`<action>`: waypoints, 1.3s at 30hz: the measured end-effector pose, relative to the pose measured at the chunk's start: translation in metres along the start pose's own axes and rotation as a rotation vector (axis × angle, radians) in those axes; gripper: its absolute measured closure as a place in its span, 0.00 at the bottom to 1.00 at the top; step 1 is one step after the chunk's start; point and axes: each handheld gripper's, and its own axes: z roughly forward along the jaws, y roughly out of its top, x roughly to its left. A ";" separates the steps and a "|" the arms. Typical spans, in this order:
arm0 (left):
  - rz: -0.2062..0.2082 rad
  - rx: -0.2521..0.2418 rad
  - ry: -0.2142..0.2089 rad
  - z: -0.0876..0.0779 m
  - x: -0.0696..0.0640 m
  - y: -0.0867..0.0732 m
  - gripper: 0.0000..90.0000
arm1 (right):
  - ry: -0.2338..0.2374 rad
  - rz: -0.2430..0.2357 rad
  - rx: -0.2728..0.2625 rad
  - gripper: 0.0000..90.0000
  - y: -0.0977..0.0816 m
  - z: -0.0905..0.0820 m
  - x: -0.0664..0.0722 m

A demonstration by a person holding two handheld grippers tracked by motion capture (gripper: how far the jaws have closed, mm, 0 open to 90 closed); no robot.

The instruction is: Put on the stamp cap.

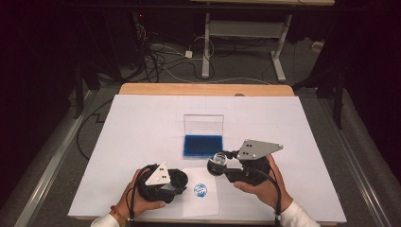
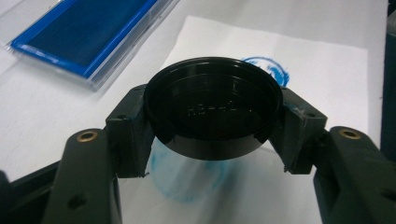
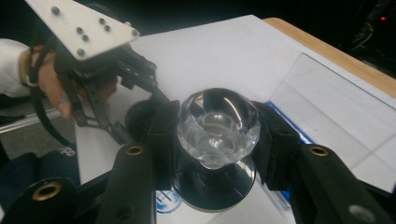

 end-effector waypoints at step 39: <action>-0.002 -0.121 -0.097 0.011 -0.026 0.036 0.41 | 0.121 -0.025 0.000 0.63 0.001 0.030 0.031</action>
